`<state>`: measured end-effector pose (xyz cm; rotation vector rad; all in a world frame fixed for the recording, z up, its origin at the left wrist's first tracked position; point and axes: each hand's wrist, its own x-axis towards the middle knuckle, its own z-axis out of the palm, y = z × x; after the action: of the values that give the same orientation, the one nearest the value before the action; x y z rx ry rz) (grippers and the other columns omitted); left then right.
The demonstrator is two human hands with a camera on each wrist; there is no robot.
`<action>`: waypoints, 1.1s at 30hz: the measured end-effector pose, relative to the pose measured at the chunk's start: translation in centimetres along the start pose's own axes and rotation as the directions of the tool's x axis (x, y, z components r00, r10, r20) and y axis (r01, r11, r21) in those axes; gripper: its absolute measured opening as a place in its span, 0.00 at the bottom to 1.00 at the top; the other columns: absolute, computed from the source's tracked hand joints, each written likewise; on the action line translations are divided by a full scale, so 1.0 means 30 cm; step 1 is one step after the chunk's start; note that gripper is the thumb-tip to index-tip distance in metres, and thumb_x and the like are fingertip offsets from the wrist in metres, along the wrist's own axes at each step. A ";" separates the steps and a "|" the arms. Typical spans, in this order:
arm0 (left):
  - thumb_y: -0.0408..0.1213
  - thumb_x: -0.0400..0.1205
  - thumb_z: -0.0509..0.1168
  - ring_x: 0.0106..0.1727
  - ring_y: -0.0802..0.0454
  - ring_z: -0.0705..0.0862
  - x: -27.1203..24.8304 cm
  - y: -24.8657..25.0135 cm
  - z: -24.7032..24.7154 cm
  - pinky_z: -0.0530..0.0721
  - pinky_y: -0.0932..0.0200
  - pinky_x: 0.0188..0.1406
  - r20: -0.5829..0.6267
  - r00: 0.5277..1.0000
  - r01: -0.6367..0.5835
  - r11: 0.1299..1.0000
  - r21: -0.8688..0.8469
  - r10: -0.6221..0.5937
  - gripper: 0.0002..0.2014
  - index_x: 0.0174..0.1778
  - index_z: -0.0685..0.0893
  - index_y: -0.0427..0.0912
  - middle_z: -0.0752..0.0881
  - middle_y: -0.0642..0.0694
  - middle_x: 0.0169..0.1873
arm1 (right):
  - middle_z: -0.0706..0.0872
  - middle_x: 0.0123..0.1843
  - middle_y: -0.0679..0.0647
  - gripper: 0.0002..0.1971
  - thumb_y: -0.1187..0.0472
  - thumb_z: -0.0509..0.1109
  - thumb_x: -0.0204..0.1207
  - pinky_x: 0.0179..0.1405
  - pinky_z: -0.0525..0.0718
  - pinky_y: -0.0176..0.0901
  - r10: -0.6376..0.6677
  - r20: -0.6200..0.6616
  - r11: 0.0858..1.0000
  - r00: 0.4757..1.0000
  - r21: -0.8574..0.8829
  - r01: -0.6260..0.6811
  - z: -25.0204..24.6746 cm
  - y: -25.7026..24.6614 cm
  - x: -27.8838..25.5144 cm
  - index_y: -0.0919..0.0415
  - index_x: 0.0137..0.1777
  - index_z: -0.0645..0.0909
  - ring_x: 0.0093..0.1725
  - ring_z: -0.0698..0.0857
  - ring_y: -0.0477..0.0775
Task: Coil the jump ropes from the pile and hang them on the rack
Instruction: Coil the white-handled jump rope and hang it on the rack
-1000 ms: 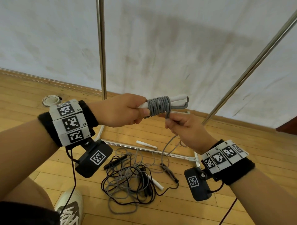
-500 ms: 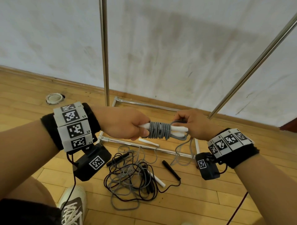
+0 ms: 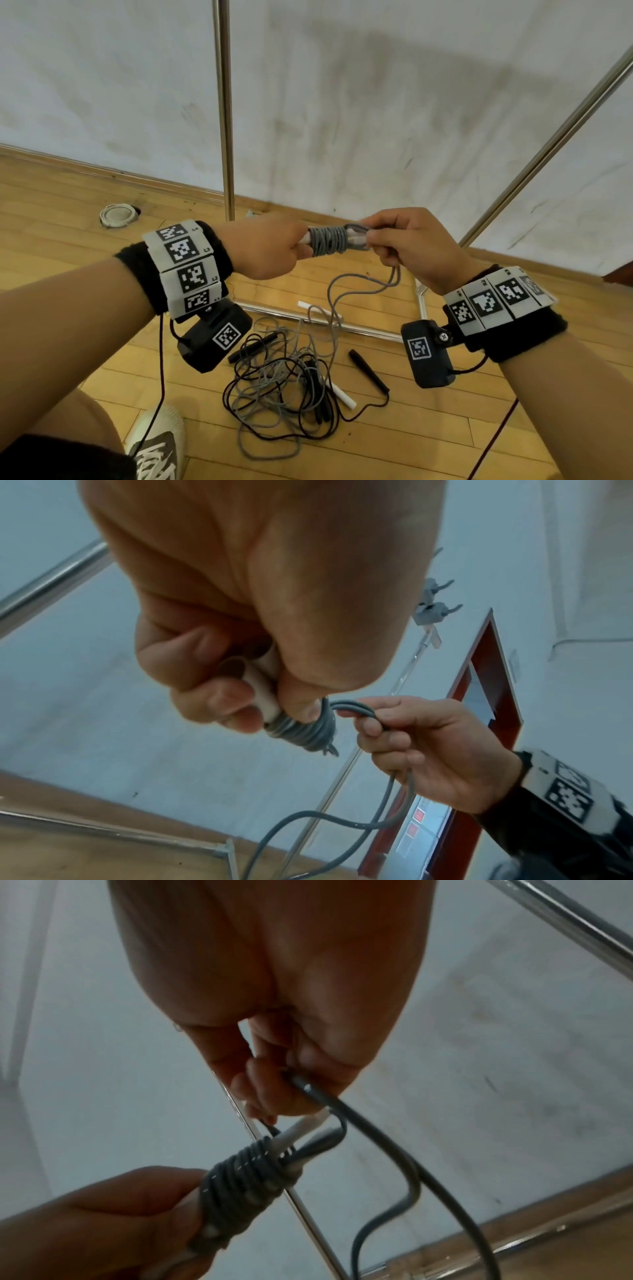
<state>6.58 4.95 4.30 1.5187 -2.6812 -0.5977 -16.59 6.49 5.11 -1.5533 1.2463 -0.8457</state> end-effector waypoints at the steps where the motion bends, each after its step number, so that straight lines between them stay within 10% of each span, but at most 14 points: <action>1: 0.44 0.89 0.57 0.35 0.47 0.82 0.006 -0.011 -0.009 0.80 0.51 0.32 -0.042 0.999 0.009 0.999 -0.036 -0.010 0.12 0.39 0.75 0.48 0.83 0.45 0.35 | 0.83 0.36 0.63 0.12 0.77 0.64 0.80 0.27 0.75 0.38 -0.008 -0.004 0.998 1.000 0.063 0.008 0.009 -0.003 0.003 0.69 0.55 0.86 0.31 0.76 0.51; 7: 0.45 0.88 0.58 0.34 0.51 0.81 0.015 -0.056 -0.045 0.77 0.58 0.31 -0.221 0.972 0.012 0.964 -0.265 -0.073 0.11 0.44 0.78 0.44 0.84 0.47 0.37 | 0.91 0.38 0.62 0.05 0.67 0.72 0.78 0.31 0.85 0.42 -0.069 -0.070 0.977 0.995 0.195 0.081 0.046 0.018 0.010 0.66 0.50 0.86 0.32 0.87 0.53; 11: 0.43 0.88 0.59 0.31 0.54 0.80 0.001 -0.051 -0.069 0.78 0.60 0.32 -0.269 0.962 -0.070 0.915 -0.396 -0.042 0.12 0.39 0.77 0.49 0.83 0.52 0.31 | 0.87 0.31 0.59 0.17 0.49 0.74 0.72 0.21 0.77 0.39 -0.063 -0.080 0.991 0.995 0.115 0.072 0.043 0.054 0.017 0.64 0.49 0.90 0.23 0.79 0.50; 18: 0.43 0.88 0.58 0.28 0.61 0.80 -0.030 -0.048 -0.079 0.80 0.63 0.31 -0.160 0.986 -0.110 0.883 -0.456 0.040 0.11 0.42 0.80 0.45 0.83 0.54 0.28 | 0.86 0.40 0.52 0.14 0.73 0.63 0.84 0.38 0.80 0.36 -0.082 0.065 0.997 0.995 0.022 0.080 0.029 0.107 0.027 0.58 0.59 0.87 0.36 0.80 0.45; 21: 0.41 0.89 0.58 0.30 0.55 0.80 -0.045 -0.038 -0.082 0.80 0.57 0.33 -0.071 0.988 -0.157 0.859 -0.488 0.140 0.09 0.52 0.82 0.42 0.82 0.53 0.29 | 0.90 0.41 0.61 0.09 0.56 0.70 0.79 0.34 0.82 0.39 -0.048 0.086 0.998 0.995 -0.040 0.052 0.021 0.112 0.027 0.57 0.48 0.90 0.32 0.82 0.49; 24: 0.40 0.89 0.58 0.30 0.56 0.79 -0.063 -0.024 -0.083 0.81 0.58 0.33 0.006 0.969 -0.209 0.839 -0.502 0.245 0.12 0.48 0.81 0.64 0.81 0.52 0.30 | 0.89 0.32 0.56 0.16 0.39 0.71 0.71 0.28 0.79 0.42 -0.025 0.078 0.957 0.997 -0.286 0.047 -0.002 0.131 0.035 0.51 0.38 0.89 0.26 0.80 0.55; 26: 0.41 0.89 0.58 0.29 0.58 0.79 -0.069 -0.017 -0.079 0.79 0.60 0.33 0.062 0.965 -0.196 0.858 -0.475 0.255 0.11 0.43 0.79 0.60 0.82 0.53 0.29 | 0.87 0.30 0.47 0.07 0.50 0.75 0.74 0.29 0.79 0.39 -0.042 0.083 0.949 0.996 -0.308 0.065 -0.026 0.139 0.048 0.46 0.36 0.85 0.27 0.80 0.45; 29: 0.43 0.89 0.58 0.28 0.60 0.79 -0.062 -0.020 -0.063 0.78 0.63 0.33 0.131 0.968 -0.148 0.909 -0.389 0.214 0.10 0.41 0.77 0.48 0.82 0.55 0.28 | 0.80 0.27 0.44 0.18 0.70 0.76 0.73 0.30 0.74 0.44 -0.060 0.028 0.893 0.998 -0.445 0.066 -0.065 0.150 0.074 0.47 0.30 0.78 0.28 0.74 0.43; 33: 0.46 0.88 0.59 0.26 0.64 0.76 -0.040 -0.022 -0.030 0.74 0.65 0.32 0.194 0.965 -0.131 0.966 -0.224 0.176 0.14 0.35 0.76 0.53 0.81 0.60 0.26 | 0.79 0.28 0.49 0.11 0.57 0.80 0.72 0.29 0.74 0.42 -0.009 -0.001 0.942 1.000 -0.334 0.009 -0.074 0.124 0.079 0.52 0.33 0.80 0.28 0.73 0.48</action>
<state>7.93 5.34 5.12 1.2442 -2.7430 -1.0494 -19.23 3.50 2.21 -1.8263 1.4412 -0.6636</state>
